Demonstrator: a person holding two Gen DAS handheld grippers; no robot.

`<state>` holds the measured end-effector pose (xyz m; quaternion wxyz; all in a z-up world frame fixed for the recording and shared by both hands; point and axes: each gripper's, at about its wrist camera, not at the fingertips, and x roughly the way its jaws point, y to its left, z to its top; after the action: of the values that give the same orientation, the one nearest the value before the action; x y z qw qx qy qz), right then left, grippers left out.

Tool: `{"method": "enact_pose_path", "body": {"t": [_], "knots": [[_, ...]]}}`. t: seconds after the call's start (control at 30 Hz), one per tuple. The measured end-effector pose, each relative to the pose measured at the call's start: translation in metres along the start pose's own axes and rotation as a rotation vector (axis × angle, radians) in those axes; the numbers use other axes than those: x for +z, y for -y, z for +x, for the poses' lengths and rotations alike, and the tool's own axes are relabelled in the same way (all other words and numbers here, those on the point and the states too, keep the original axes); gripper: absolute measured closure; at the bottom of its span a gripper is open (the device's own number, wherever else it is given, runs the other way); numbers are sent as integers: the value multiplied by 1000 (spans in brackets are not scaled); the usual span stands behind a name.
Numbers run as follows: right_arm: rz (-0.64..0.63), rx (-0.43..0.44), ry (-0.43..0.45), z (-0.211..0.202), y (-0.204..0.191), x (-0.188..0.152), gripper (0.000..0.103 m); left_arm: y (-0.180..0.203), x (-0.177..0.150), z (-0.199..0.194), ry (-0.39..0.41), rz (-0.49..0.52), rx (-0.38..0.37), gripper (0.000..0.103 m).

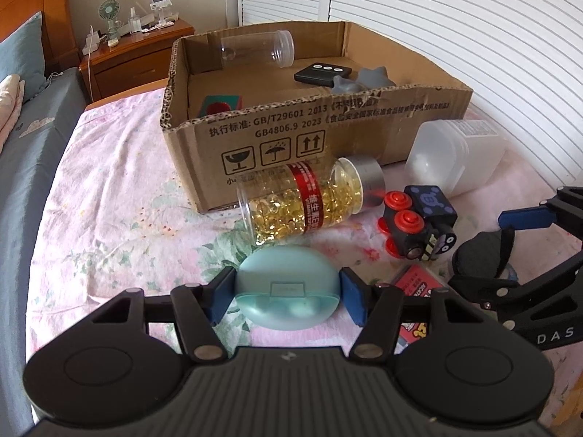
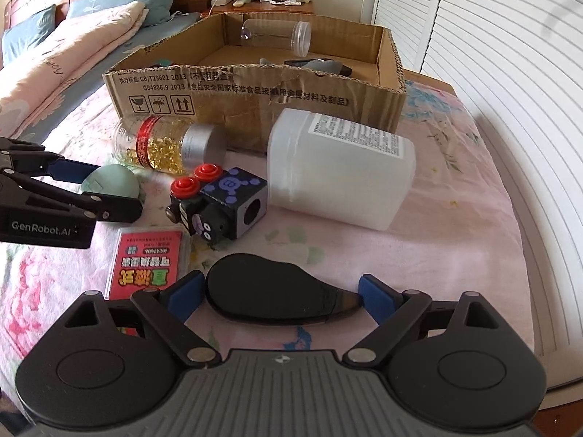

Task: Organize rigid objects
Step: 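Carry the teal case into the box and open the left tool while the right tool carries the clip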

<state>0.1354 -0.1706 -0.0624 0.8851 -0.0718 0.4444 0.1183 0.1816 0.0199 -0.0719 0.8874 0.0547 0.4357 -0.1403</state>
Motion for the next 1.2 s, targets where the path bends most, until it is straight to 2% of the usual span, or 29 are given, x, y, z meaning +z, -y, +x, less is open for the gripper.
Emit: {"method": "enact_pose_path", "body": {"t": [0.33, 0.6, 0.87, 1.03, 1.2], "knots": [[-20, -4, 6, -4, 1, 0, 10, -2, 1, -1, -6, -3, -16, 43], [-85, 35, 40, -26, 8, 9, 10, -2, 7, -18, -20, 66, -48, 43], [-146, 28, 92, -45, 11, 22, 10, 1, 18, -38, -13, 136, -63, 43], [-170, 46, 129, -57, 9, 32, 10, 1, 31, -51, -5, 155, -88, 43], [-195, 55, 172, -66, 9, 48, 10, -1, 60, -69, 45, 186, -87, 43]]}}
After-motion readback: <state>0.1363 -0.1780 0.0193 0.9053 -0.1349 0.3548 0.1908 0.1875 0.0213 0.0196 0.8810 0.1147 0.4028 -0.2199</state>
